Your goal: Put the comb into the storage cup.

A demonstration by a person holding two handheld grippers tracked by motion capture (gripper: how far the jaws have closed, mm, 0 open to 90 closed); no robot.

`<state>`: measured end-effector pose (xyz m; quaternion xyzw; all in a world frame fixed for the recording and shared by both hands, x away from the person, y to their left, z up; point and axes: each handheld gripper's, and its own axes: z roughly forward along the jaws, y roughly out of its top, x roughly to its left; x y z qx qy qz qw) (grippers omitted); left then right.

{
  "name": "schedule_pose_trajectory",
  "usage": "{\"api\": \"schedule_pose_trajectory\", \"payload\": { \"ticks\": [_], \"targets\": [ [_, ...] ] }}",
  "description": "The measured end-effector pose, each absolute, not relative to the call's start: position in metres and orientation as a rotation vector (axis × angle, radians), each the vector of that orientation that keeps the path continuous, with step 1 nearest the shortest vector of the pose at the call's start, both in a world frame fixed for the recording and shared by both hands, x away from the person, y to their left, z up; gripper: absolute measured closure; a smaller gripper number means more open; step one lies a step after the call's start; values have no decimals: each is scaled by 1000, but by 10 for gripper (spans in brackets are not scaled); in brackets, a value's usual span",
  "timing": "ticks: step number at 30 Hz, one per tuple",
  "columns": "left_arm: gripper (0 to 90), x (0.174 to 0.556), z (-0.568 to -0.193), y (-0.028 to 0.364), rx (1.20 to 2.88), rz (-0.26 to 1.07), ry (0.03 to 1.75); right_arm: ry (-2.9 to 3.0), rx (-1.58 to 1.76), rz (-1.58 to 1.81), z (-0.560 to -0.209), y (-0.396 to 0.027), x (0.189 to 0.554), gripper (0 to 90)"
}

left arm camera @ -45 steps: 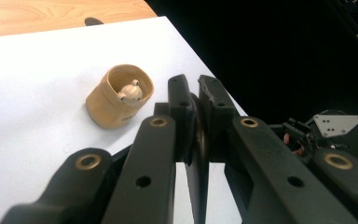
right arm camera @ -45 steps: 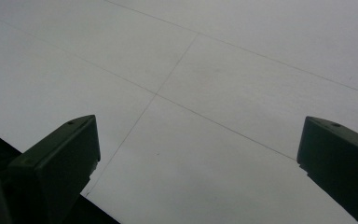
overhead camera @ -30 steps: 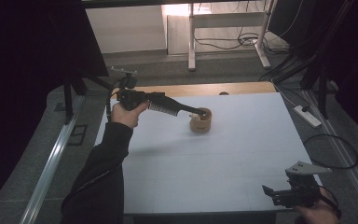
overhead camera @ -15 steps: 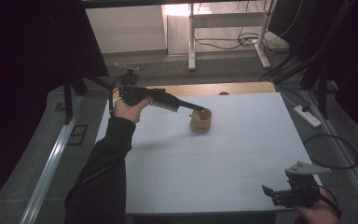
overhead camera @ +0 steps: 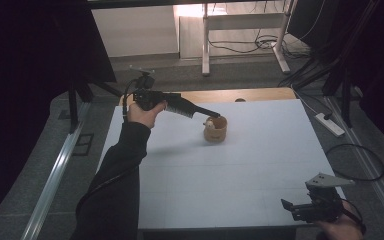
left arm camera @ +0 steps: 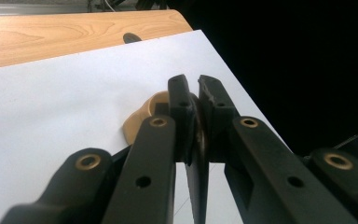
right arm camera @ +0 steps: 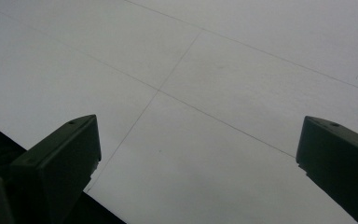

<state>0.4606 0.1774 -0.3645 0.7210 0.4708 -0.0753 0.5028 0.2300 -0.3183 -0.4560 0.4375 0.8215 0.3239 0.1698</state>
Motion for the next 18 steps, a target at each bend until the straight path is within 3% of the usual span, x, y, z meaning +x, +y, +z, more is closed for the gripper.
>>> {"api": "schedule_pose_trajectory", "payload": {
  "ticks": [18],
  "targets": [
    [834, 475, -377, 168, 1759, -189, 1172, 2343, 1239, 917, -456, -318, 230, 8]
  ]
}}
